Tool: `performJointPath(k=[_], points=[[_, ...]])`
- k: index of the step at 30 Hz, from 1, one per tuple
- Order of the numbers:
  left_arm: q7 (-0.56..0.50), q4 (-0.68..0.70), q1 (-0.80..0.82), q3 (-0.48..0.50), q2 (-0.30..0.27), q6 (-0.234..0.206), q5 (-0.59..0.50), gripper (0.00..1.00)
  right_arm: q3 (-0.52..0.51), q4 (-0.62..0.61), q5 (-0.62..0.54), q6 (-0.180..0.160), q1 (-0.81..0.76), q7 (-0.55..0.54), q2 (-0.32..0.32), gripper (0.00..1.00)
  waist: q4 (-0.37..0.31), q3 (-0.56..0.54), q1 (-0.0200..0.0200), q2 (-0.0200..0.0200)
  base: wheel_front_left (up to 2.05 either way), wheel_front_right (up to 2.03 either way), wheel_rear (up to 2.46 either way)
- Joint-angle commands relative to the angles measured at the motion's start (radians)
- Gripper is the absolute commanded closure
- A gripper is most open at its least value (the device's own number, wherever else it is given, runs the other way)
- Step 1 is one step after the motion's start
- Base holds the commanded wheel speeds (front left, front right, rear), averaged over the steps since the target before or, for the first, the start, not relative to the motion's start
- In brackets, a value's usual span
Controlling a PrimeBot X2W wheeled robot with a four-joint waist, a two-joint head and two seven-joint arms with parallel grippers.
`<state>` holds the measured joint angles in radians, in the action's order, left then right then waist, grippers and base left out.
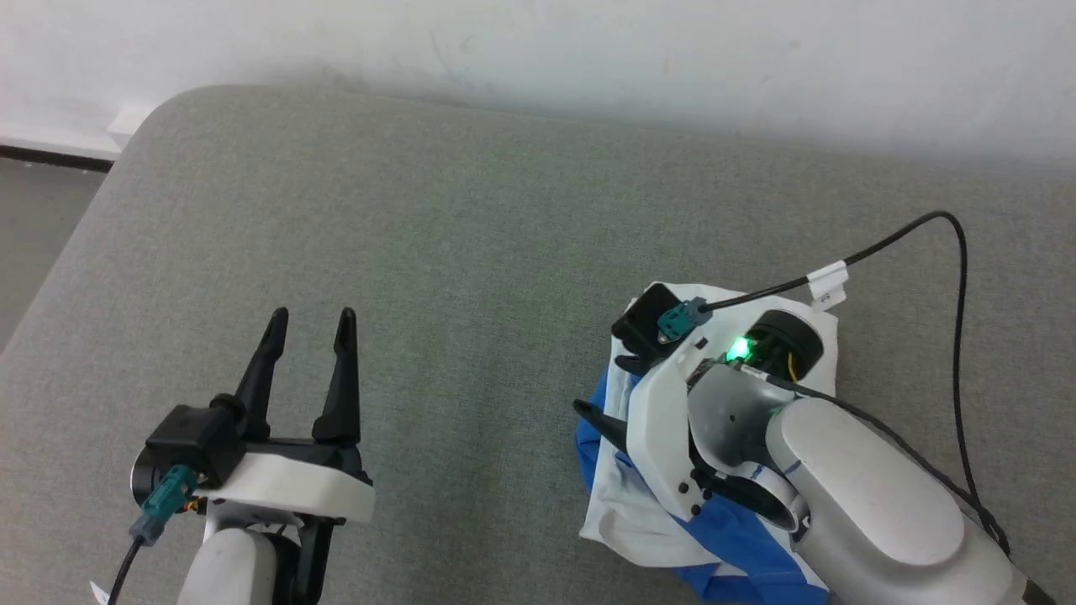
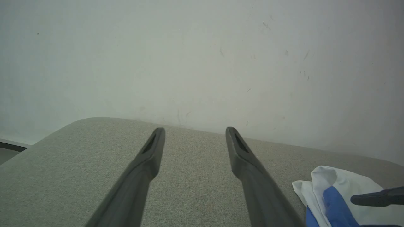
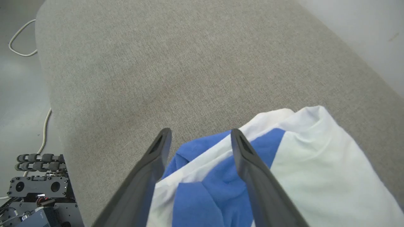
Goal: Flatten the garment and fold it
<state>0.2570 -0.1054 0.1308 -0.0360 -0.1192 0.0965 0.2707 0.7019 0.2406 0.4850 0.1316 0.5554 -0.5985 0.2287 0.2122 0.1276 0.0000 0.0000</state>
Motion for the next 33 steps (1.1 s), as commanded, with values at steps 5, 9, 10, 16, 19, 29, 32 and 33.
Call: performJointPath(k=[5,9,10,16,19,29,32,33], points=[[0.005,0.006,-0.004,0.011,-0.008,0.005,-0.01,0.0,-0.045,-0.063,0.016,-0.001,0.021,0.028,0.006,0.0,-0.031,-0.02,0.0,0.0,0.0,0.0,0.0],[0.005,0.017,-0.011,0.017,-0.013,0.0,-0.015,0.0,-0.204,-0.089,-0.048,-0.001,-0.021,0.017,0.034,0.0,-0.052,-0.031,0.0,0.0,0.0,0.0,0.0],[0.005,0.02,-0.014,0.018,-0.013,-0.001,-0.015,0.0,-0.256,-0.089,-0.073,-0.001,-0.042,0.007,0.037,0.0,-0.056,-0.034,0.0,0.0,0.0,0.0,0.0],[0.005,0.031,-0.021,0.012,-0.01,-0.005,-0.019,0.0,-0.481,-0.083,-0.208,-0.001,-0.196,-0.115,0.013,0.0,-0.066,-0.035,0.0,0.0,0.0,0.0,0.0],[0.005,0.032,-0.016,0.005,-0.007,-0.005,-0.019,0.0,-0.525,-0.077,-0.252,-0.001,-0.255,-0.164,-0.015,0.0,-0.064,-0.025,0.0,0.0,0.0,0.0,0.0],[0.005,0.019,0.007,-0.012,-0.002,0.001,-0.016,0.0,-0.542,0.031,-0.323,-0.001,-0.312,-0.187,-0.086,0.0,-0.035,0.008,0.0,0.0,0.0,0.0,0.0],[0.005,0.015,0.01,-0.014,-0.002,0.002,-0.015,0.0,-0.523,0.075,-0.322,-0.001,-0.313,-0.177,-0.088,0.0,-0.028,0.013,0.0,0.0,0.0,0.0,0.0],[0.005,0.013,0.011,-0.015,-0.003,0.003,-0.015,0.0,-0.518,0.087,-0.319,-0.001,-0.311,-0.17,-0.087,0.0,-0.027,0.014,0.0,0.0,0.0,0.0,0.0]])
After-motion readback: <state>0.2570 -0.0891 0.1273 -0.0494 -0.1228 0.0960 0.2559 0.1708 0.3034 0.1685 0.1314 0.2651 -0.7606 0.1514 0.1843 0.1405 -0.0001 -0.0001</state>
